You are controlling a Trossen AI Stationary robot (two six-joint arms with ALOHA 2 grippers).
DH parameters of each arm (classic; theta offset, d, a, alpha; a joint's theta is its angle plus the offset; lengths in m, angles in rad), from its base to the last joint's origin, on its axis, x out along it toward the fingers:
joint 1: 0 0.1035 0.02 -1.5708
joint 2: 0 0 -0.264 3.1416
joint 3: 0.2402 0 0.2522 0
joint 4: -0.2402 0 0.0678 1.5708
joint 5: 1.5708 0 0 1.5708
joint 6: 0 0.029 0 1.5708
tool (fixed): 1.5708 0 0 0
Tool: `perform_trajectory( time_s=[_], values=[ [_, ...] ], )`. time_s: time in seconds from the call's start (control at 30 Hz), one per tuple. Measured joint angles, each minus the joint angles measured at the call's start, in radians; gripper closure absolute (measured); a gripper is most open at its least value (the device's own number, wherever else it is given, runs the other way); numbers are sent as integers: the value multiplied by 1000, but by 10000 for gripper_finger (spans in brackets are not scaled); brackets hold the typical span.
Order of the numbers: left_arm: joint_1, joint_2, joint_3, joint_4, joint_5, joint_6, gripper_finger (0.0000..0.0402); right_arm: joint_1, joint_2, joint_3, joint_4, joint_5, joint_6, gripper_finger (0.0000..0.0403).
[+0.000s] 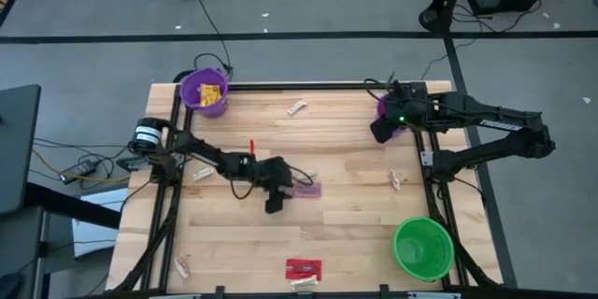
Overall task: Sort candy by brand, put in halloween buckets
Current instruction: Put the red candy into the right purple bucket
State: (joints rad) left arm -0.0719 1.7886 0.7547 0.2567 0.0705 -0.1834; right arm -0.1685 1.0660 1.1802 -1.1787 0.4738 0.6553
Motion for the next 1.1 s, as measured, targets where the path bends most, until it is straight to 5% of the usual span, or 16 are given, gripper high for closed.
perform_trajectory(
  time_s=[0.17,0.27,0.7,0.93,1.1],
  values=[
    [-34,2,-1,24,-231,80,195,14,44,0,23,-32,-12,245],
    [-34,20,-1,31,-285,103,201,26,70,0,26,-50,-33,247],
    [-35,113,2,129,-183,42,391,67,140,0,42,-71,-46,247],
    [-4,71,-4,174,-110,-165,398,85,144,0,44,-62,-27,247],
    [38,-31,6,218,-91,-194,399,102,144,-6,164,-193,-65,247]
  ],
)
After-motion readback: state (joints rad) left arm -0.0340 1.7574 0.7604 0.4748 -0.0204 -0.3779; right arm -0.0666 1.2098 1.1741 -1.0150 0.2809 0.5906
